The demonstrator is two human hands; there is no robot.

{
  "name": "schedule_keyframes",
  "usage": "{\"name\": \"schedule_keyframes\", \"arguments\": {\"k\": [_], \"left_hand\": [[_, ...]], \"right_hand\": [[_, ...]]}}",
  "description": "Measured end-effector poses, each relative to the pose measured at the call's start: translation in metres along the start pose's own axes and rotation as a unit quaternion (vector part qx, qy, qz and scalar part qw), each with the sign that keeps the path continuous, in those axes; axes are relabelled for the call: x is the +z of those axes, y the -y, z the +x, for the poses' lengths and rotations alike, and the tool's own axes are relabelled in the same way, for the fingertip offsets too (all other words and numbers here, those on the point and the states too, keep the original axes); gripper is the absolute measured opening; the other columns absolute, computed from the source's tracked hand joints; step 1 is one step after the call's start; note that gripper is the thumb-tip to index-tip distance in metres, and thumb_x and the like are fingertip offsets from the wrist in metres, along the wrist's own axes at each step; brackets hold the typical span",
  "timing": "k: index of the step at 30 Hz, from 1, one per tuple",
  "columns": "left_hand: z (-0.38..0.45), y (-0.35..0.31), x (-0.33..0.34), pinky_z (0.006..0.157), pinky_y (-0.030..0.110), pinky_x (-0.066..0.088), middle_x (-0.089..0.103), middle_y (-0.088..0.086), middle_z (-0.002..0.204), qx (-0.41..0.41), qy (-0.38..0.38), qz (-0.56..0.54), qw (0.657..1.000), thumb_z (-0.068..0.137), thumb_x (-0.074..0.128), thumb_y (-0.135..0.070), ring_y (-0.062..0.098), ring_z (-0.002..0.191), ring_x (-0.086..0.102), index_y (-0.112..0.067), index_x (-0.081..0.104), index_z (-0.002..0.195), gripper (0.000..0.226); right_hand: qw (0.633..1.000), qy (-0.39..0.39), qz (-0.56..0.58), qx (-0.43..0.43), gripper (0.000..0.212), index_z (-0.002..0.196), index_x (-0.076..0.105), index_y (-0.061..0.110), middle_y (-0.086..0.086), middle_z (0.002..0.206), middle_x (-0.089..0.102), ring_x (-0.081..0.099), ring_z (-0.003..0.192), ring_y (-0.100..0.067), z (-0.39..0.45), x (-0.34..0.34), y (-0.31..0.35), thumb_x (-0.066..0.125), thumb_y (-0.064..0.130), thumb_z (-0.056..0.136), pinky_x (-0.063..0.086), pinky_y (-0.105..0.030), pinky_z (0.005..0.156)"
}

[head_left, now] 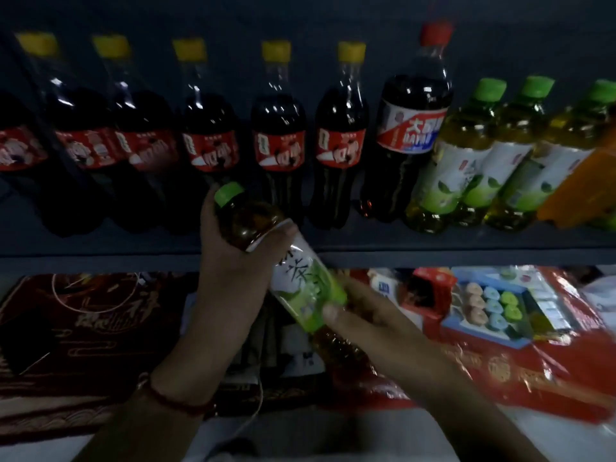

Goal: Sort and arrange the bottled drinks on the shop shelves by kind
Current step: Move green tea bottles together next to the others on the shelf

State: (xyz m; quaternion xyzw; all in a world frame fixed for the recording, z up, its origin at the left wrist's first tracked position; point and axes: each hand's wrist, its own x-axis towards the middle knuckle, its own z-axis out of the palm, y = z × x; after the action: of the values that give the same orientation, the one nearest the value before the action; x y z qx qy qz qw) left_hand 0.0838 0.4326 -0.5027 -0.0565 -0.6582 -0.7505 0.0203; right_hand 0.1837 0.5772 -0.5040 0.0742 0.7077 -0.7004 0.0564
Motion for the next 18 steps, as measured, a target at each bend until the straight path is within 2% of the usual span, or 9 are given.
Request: {"name": "schedule_keyframes", "arguments": {"k": [1, 3, 5, 7, 9, 11, 13, 15, 18], "left_hand": [[-0.003, 0.0, 0.01, 0.064, 0.012, 0.053, 0.066, -0.024, 0.1, -0.019, 0.027, 0.002, 0.999, 0.07, 0.078, -0.022, -0.009, 0.083, 0.066, -0.041, 0.041, 0.136, 0.079], [-0.012, -0.002, 0.029, 0.067, 0.017, 0.055, 0.071, -0.024, 0.09, -0.063, 0.071, -0.005, 0.995, 0.063, 0.08, -0.027, -0.004, 0.082, 0.068, -0.041, 0.05, 0.122, 0.069], [-0.028, -0.008, 0.044, 0.08, 0.036, 0.059, 0.073, -0.012, 0.101, -0.155, 0.084, -0.014, 0.984, 0.058, 0.088, -0.042, 0.011, 0.093, 0.07, -0.038, 0.058, 0.12, 0.069], [-0.052, -0.024, 0.057, 0.091, 0.052, 0.054, 0.073, -0.002, 0.109, -0.226, 0.095, -0.001, 0.97, 0.056, 0.077, -0.07, 0.022, 0.102, 0.069, -0.037, 0.066, 0.114, 0.068], [-0.079, -0.054, 0.067, 0.088, 0.048, 0.054, 0.075, 0.0, 0.105, -0.301, 0.072, -0.009, 0.951, 0.055, 0.071, -0.079, 0.021, 0.097, 0.071, -0.039, 0.073, 0.1, 0.06], [-0.104, -0.102, 0.074, 0.079, 0.039, 0.055, 0.076, 0.002, 0.099, -0.368, 0.037, -0.033, 0.928, 0.062, 0.073, -0.07, 0.021, 0.09, 0.073, -0.034, 0.075, 0.098, 0.051], [-0.124, -0.167, 0.082, 0.076, 0.037, 0.056, 0.076, 0.007, 0.101, -0.425, 0.037, -0.071, 0.902, 0.073, 0.067, -0.057, 0.025, 0.095, 0.072, -0.021, 0.071, 0.112, 0.053], [-0.14, -0.237, 0.089, 0.083, 0.04, 0.056, 0.074, 0.011, 0.108, -0.475, 0.045, -0.107, 0.872, 0.076, 0.06, -0.055, 0.029, 0.102, 0.07, -0.015, 0.069, 0.118, 0.059], [-0.16, -0.339, 0.102, 0.096, 0.046, 0.049, 0.072, 0.013, 0.114, -0.479, 0.082, -0.14, 0.862, 0.081, 0.054, -0.059, 0.031, 0.108, 0.066, -0.014, 0.073, 0.112, 0.058]], "right_hand": [[0.997, 0.029, 0.049, 0.047, 0.036, 0.109, 0.063, 0.044, 0.015, 0.104, 0.072, 0.069, 0.094, -0.004, -0.011, -0.001, -0.003, 0.075, 0.041, 0.075, 0.054, -0.016, 0.072], [0.989, 0.021, 0.109, 0.1, 0.039, 0.107, 0.066, 0.032, -0.001, 0.103, 0.074, 0.072, 0.091, -0.018, -0.031, -0.007, -0.002, 0.075, 0.021, 0.07, 0.057, -0.025, 0.069], [0.981, -0.027, 0.134, 0.138, 0.041, 0.104, 0.064, 0.032, 0.003, 0.098, 0.074, 0.072, 0.088, -0.016, -0.055, -0.01, 0.012, 0.072, 0.017, 0.067, 0.057, -0.024, 0.067], [0.972, -0.068, 0.136, 0.179, 0.048, 0.11, 0.059, 0.032, 0.007, 0.094, 0.073, 0.072, 0.084, -0.014, -0.084, -0.012, 0.038, 0.072, 0.023, 0.065, 0.057, -0.024, 0.064], [0.964, -0.093, 0.125, 0.217, 0.052, 0.114, 0.058, 0.031, 0.001, 0.091, 0.073, 0.071, 0.074, -0.019, -0.115, -0.015, 0.077, 0.074, 0.029, 0.064, 0.057, -0.027, 0.06], [0.956, -0.105, 0.118, 0.247, 0.05, 0.113, 0.059, 0.026, -0.004, 0.088, 0.073, 0.07, 0.069, -0.02, -0.15, -0.018, 0.125, 0.074, 0.031, 0.066, 0.056, -0.028, 0.058], [0.955, -0.11, 0.083, 0.262, 0.043, 0.11, 0.059, 0.026, -0.003, 0.088, 0.073, 0.07, 0.069, -0.016, -0.186, -0.02, 0.179, 0.077, 0.03, 0.071, 0.058, -0.031, 0.06], [0.959, -0.126, -0.007, 0.255, 0.037, 0.103, 0.057, 0.035, 0.005, 0.09, 0.07, 0.068, 0.074, -0.01, -0.225, -0.021, 0.236, 0.079, 0.031, 0.074, 0.06, -0.033, 0.067], [0.95, -0.153, -0.19, 0.195, 0.049, 0.106, 0.045, 0.045, 0.024, 0.099, 0.055, 0.059, 0.086, -0.003, -0.28, -0.02, 0.321, 0.079, 0.045, 0.07, 0.055, -0.02, 0.07]]}}
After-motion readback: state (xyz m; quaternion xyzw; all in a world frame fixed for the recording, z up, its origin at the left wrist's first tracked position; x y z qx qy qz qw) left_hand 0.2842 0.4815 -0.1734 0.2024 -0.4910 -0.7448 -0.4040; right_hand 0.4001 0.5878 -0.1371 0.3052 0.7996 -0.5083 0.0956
